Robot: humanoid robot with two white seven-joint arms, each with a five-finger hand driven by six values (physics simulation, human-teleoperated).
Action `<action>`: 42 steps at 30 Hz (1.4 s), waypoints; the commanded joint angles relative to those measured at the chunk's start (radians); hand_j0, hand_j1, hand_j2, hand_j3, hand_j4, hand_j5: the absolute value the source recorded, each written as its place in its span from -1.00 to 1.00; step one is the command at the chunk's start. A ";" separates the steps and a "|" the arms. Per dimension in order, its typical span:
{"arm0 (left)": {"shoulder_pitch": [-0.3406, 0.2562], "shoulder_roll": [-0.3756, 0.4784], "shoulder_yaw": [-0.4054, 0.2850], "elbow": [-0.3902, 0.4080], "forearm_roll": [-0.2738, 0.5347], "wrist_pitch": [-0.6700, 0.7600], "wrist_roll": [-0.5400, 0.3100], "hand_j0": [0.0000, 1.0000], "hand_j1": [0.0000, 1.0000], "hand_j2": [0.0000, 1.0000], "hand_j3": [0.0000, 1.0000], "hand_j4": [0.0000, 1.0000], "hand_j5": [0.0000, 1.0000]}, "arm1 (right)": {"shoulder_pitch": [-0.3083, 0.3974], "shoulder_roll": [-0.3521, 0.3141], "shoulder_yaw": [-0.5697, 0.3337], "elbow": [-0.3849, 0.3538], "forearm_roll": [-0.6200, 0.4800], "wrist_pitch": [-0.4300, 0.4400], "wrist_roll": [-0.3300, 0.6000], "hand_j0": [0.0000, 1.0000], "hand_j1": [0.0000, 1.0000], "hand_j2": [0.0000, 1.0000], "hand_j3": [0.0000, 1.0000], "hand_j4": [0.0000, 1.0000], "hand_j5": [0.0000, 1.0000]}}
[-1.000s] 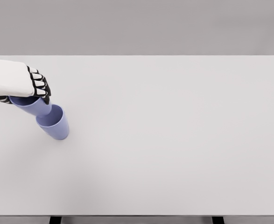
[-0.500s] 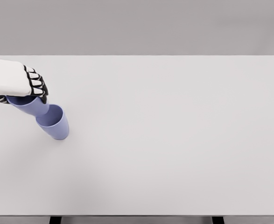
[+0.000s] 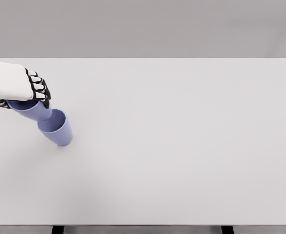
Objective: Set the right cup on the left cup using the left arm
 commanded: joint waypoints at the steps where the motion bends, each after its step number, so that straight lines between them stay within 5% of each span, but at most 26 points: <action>1: 0.000 -0.001 0.002 0.000 0.003 0.003 0.000 0.12 0.12 0.12 0.12 0.12 0.12 | 0.000 0.000 0.000 0.000 0.000 0.000 0.000 1.00 1.00 1.00 1.00 1.00 1.00; 42: -0.028 -0.005 0.034 0.001 -0.003 0.003 0.000 0.15 0.15 0.15 0.15 0.15 0.15 | 0.000 0.000 0.000 0.000 0.000 0.000 0.000 1.00 1.00 1.00 1.00 1.00 1.00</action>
